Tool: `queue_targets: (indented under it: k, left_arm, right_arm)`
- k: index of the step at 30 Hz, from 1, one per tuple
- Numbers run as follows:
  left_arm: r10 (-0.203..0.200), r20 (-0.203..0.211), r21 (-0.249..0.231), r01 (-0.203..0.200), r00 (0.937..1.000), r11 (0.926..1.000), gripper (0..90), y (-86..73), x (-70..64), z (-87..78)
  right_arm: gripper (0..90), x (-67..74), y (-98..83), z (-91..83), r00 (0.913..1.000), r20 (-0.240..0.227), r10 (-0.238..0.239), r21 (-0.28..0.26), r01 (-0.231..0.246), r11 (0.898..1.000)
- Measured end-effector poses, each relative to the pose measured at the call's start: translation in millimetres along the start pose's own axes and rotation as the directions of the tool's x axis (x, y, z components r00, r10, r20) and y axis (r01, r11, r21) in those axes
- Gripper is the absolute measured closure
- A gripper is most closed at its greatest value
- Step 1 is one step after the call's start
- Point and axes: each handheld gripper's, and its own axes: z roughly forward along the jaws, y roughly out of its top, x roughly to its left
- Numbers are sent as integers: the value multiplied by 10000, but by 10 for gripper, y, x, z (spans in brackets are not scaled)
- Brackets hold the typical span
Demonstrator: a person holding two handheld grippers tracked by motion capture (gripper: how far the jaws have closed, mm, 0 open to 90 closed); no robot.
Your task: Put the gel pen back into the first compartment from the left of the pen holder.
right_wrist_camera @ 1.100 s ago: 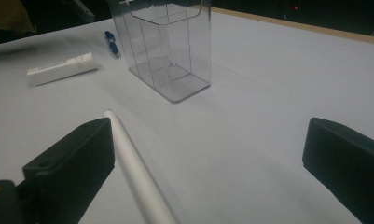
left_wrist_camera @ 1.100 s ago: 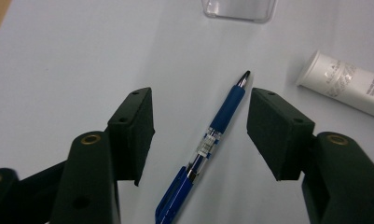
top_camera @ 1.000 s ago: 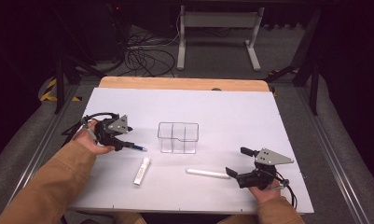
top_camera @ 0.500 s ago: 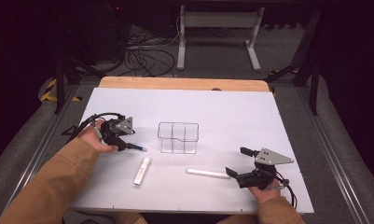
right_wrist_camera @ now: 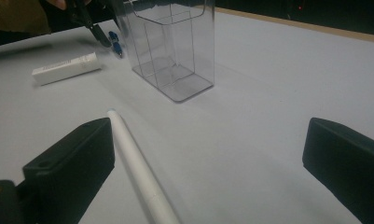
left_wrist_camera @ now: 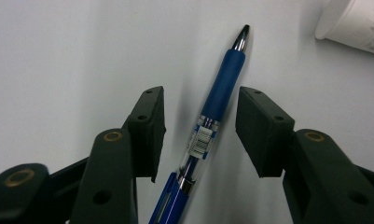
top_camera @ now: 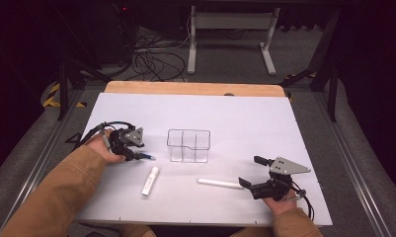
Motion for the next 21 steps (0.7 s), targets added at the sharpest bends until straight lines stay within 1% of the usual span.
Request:
queue_targets:
  k: [1,3,5,7,9,11,12,13,14,15,16,18,20,21]
  left_arm:
    - [110,-18,97,-110,9999,9999,538,4,0,-3]
    - [176,-6,89,-176,9998,9998,556,10,-12,4]
    - [433,18,201,-434,9991,9989,581,21,-28,11]
    - [717,26,521,-718,9974,9961,592,45,-42,21]
    - [947,53,673,-949,9955,9932,611,70,-48,21]
    - [1031,49,653,-1032,9947,9925,624,90,-55,19]
    - [1152,84,654,-1155,9933,9912,633,96,-50,21]
    - [1150,55,694,-1151,9934,9909,639,97,-55,28]
    - [1250,40,772,-1249,9921,9892,644,99,-52,35]
    - [1229,58,793,-1229,9924,9892,650,95,-53,43]
    - [1307,57,849,-1307,9914,9878,658,94,-50,48]
    - [1360,74,835,-1361,9907,9872,669,93,-46,47]
    - [1465,-93,827,-1452,9892,9859,672,91,-55,51]
    - [1525,-81,808,-1513,9883,9852,678,90,-58,51]
  right_arm:
    - [27,0,0,0,10000,-6,3,1,-3,10000]
    - [27,0,0,1,10000,-6,1,10,-1,10000]
    - [27,0,-1,2,10000,-27,1,13,-1,10000]
    - [27,1,-1,2,10000,-43,0,10,0,10000]
    - [27,0,-1,3,10000,-55,3,17,-3,10000]
    - [27,1,-1,3,10000,-66,10,3,-10,10000]
    - [27,1,-2,3,10000,-70,5,-2,-5,10000]
    - [27,1,-2,3,10000,-74,2,2,-2,10000]
    - [27,1,-2,3,10000,-78,2,0,-2,10000]
    - [27,1,-2,3,10000,-85,5,-1,-5,10000]
    - [27,2,-2,2,10000,-92,4,-5,-4,10000]
    - [27,1,-3,3,9999,-112,5,-1,-5,10000]
    - [27,-2,-3,3,9998,-176,30,-23,-31,10000]
    - [27,-3,-3,1,9998,-206,53,-37,-54,10000]
